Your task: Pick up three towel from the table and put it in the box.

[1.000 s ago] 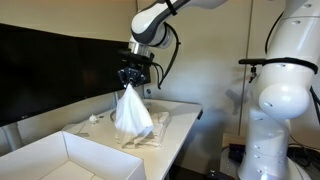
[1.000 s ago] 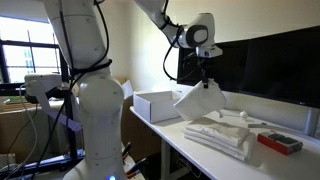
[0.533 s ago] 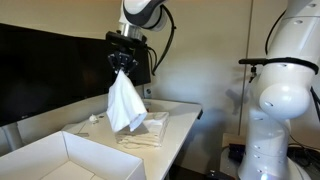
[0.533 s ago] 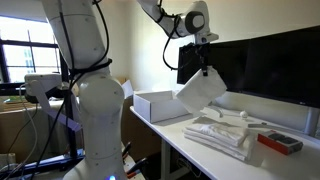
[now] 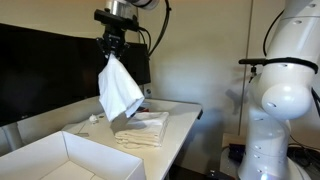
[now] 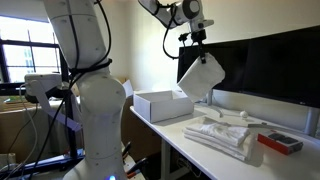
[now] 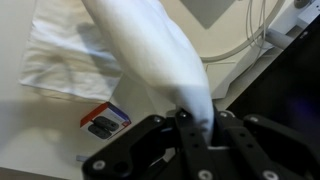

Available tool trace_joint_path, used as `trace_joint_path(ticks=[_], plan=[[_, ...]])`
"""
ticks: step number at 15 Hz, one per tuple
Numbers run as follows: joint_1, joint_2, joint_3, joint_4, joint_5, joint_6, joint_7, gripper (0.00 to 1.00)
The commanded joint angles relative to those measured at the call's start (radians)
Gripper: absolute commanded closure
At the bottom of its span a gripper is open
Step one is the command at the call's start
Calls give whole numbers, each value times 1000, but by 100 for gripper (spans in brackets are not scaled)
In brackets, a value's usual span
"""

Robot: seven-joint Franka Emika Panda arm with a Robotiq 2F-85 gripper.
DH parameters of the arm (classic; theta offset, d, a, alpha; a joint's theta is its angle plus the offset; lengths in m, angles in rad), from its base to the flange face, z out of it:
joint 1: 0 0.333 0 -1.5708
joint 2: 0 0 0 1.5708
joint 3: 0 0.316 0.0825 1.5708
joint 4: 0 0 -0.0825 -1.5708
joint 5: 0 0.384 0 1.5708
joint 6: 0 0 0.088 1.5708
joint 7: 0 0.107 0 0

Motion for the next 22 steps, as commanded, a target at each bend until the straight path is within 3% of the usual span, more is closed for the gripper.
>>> trace_joint_path(ticks=[1,11,12,22], plan=[[38,78,36,134,-70,-75,-7,93],[222,337,100,455,-165,-177,-27,93],[244,294,102,421,-147,-191,-27,93],[392,352,160,473,-109,-300,-26,93]])
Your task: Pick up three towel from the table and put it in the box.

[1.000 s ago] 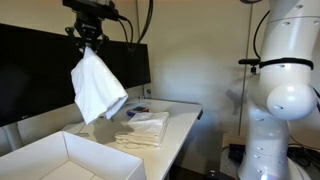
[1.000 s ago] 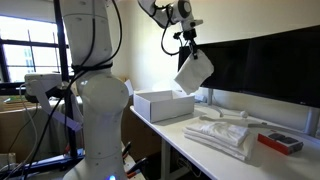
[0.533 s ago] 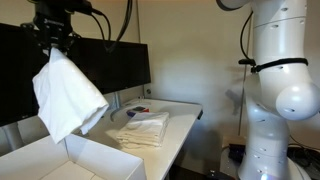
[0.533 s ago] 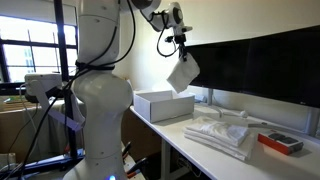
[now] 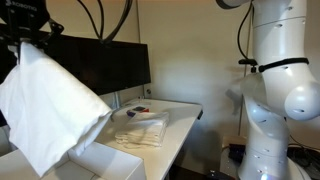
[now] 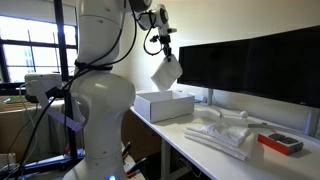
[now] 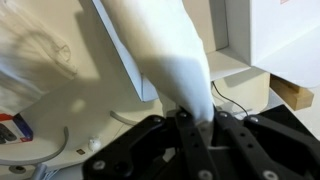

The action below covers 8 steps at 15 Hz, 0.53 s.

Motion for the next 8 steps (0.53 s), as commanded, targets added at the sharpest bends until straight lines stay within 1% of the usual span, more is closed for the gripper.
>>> trace_joint_path(ticks=[1,5,8], plan=[[21,45,15,28,37,-19,-31,94],[30,132,8,50,96,5,-60,94],[42,227,-1,115,131,-9,-98,93]])
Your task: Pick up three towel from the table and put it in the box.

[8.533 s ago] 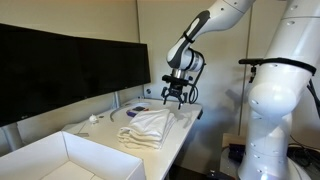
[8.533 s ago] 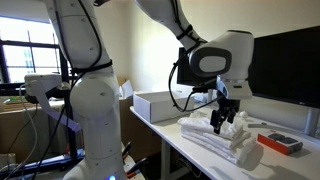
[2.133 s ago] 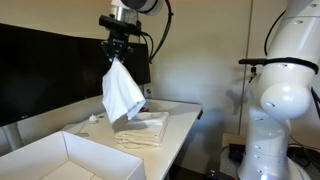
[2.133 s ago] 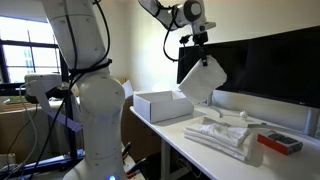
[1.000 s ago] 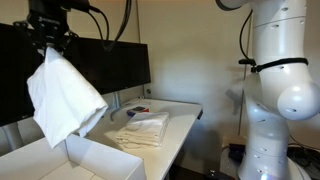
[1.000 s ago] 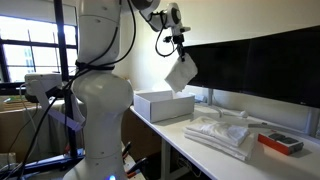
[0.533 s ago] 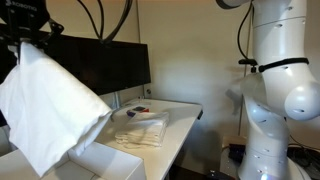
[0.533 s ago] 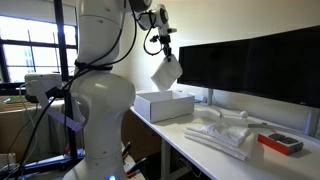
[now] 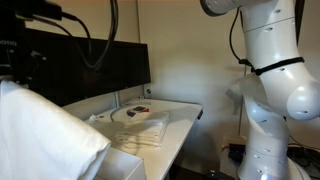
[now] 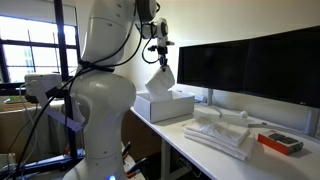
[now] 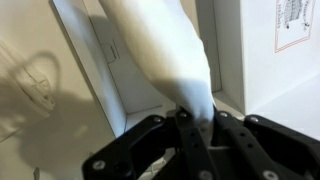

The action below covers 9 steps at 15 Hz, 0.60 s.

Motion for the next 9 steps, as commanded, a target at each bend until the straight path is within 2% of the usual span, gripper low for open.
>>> trace_joint_path(ticks=[1,9], plan=[[18,124,-14,114,53,-16,-68,93],[88,333,-47,348,119,-74,-129,94]])
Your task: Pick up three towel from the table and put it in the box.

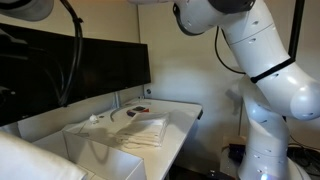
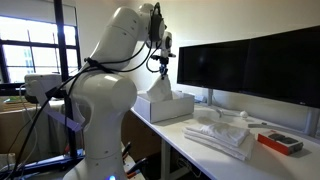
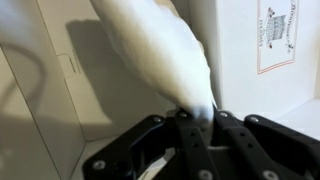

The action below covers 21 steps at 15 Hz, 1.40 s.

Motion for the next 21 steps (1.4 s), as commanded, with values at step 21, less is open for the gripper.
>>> trace_joint_path(ticks=[21], plan=[[-54,236,-64,185,152,-191,50,94]])
